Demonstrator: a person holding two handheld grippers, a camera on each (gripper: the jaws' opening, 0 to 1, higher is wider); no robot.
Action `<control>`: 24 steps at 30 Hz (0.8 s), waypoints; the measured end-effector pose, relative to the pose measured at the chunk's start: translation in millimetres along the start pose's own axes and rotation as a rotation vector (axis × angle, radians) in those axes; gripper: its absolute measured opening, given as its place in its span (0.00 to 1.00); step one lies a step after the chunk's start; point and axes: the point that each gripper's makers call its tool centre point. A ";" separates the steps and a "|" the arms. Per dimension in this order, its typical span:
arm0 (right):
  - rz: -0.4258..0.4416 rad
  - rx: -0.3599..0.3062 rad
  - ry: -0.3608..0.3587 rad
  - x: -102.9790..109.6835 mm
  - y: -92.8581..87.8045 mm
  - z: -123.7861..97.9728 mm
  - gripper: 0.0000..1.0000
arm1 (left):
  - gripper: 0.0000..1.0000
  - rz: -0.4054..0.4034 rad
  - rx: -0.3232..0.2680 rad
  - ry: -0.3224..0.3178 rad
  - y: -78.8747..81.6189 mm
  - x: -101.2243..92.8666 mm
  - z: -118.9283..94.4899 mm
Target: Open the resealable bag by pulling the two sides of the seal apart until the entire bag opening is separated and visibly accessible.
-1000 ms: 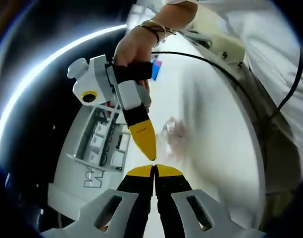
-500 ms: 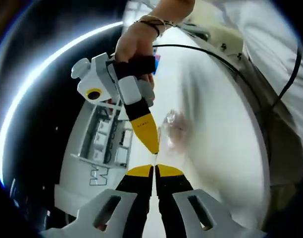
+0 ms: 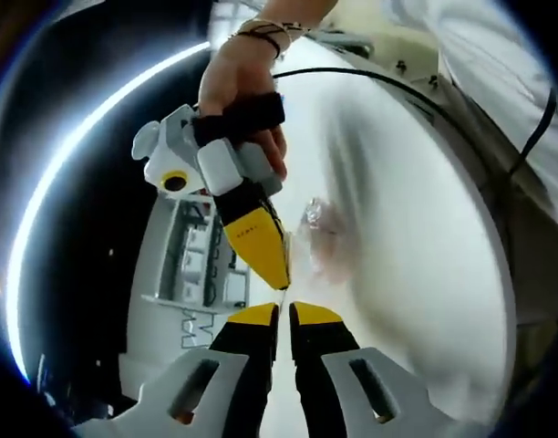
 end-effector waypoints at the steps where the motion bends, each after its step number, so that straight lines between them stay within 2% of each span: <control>1: 0.003 -0.002 0.000 1.2 -0.5 -0.1 0.00 | 0.05 0.002 0.000 0.002 -1.4 3.3 -3.6; 9: 0.021 -0.020 0.002 4.6 -0.9 -2.1 0.00 | 0.01 0.013 -0.004 0.015 -1.6 6.7 -7.3; 17: -0.008 -0.026 0.008 9.9 -1.6 -1.8 0.02 | 0.01 0.006 -0.016 0.023 0.9 8.5 -5.9; 24: 0.034 -0.056 0.016 10.6 7.1 -6.5 0.03 | 0.01 0.018 -0.016 0.031 1.4 9.4 -4.6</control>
Point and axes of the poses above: the point that each gripper's makers call its tool centre point, and the gripper's own axes: z roughly forward along the fingers, x roughly to its left, y roughly out of its top, and after that the axes turned 4 degrees about -y, right-handed
